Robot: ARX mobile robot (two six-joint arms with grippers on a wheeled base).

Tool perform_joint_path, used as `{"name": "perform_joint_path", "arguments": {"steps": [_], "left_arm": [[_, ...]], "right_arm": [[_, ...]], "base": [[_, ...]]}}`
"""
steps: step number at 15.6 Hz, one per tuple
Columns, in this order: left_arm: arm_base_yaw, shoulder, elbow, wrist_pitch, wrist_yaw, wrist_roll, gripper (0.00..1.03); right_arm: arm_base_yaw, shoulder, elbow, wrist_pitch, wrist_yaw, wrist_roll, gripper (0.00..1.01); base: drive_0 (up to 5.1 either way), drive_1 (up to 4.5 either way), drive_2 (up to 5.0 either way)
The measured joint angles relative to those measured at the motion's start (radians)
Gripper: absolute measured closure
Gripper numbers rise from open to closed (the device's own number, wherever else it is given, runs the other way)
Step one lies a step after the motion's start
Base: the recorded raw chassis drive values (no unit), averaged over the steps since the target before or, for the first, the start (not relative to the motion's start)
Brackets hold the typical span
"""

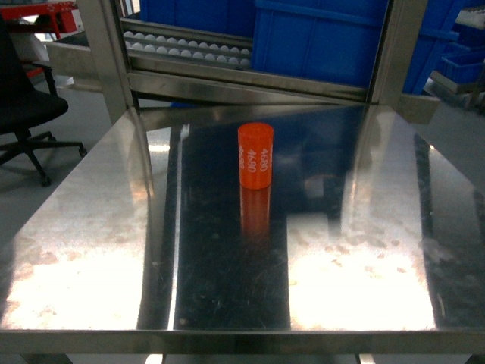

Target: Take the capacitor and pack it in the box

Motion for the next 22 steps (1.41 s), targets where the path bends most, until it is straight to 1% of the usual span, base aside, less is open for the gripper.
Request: {"name": "perform_joint_path", "arguments": {"steps": [19, 20, 21, 22], "left_arm": [[0.0, 0.0, 0.0, -0.003, 0.0, 0.001, 0.05], [-0.017, 0.014, 0.01, -0.043, -0.051, -0.007, 0.05], [-0.071, 0.163, 0.029, 0.018, -0.182, -0.035, 0.05], [-0.124, 0.374, 0.056, 0.192, -0.205, -0.045, 0.05]], "right_arm": [[0.0, 0.0, 0.0, -0.002, 0.0, 0.0, 0.03], [0.0, 0.0, 0.0, -0.001, -0.001, 0.0, 0.03], [0.0, 0.0, 0.0, -0.002, -0.001, 0.0, 0.03], [0.0, 0.0, 0.0, -0.001, -0.001, 0.0, 0.03]], "base": [[0.0, 0.0, 0.0], [0.0, 0.0, 0.0], [0.0, 0.0, 0.0], [0.0, 0.0, 0.0]]}}
